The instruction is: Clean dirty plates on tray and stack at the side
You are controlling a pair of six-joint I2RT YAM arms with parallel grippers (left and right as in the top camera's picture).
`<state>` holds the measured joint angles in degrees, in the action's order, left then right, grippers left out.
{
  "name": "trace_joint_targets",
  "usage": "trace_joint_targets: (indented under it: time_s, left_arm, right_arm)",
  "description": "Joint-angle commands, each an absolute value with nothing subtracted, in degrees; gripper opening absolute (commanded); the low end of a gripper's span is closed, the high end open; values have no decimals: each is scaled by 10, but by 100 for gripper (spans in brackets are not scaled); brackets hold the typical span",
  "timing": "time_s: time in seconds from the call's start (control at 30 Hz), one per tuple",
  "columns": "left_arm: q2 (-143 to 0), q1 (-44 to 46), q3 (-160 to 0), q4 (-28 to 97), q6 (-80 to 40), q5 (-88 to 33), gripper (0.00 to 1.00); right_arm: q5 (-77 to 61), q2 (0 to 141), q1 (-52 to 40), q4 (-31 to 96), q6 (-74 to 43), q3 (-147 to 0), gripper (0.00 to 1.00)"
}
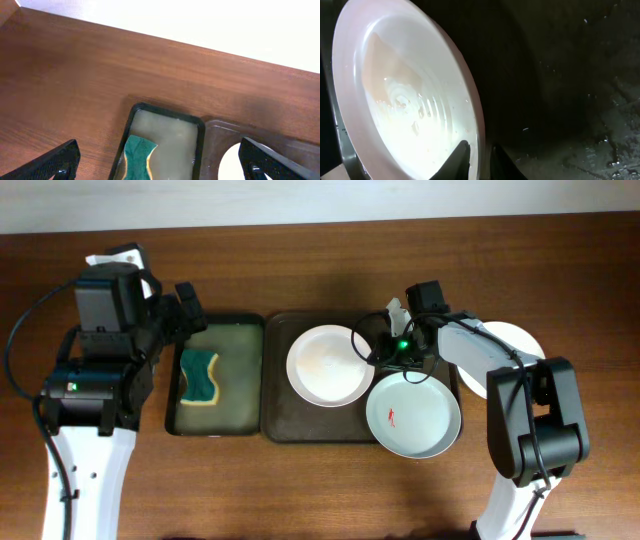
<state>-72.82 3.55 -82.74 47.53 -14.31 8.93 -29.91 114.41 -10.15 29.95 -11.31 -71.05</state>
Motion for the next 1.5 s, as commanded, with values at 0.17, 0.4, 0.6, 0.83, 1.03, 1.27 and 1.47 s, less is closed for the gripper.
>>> trace_joint_targets:
  time_s: [0.17,0.4,0.6,0.83,1.03,1.27,1.47]
  left_arm:
    - [-721,32,-827,476,-136,84,100]
    - [-721,32,-827,476,-136,84,99]
    - [-721,32,-827,476,-136,84,100]
    - [-721,32,-827,476,-136,84,100]
    - [-721,32,-827,476,-136,84,100]
    - [-721,32,-827,476,-136,84,100]
    - [-721,32,-827,476,-136,84,99]
  right_arm:
    - [-282,1149,-106,302,-110,-718,4]
    - [-283,1139,-105,331,-144,-746,4]
    - [-282,1114,-105,434,-145,-853,4]
    - [-200,1109,-142,533,-193,-978,4]
    - [-91,1109,-251,497,-263,-999,4]
    - [110,1109,-411,437,-291,-999,4]
    - [353,1109,-509,402,-290,-999,4]
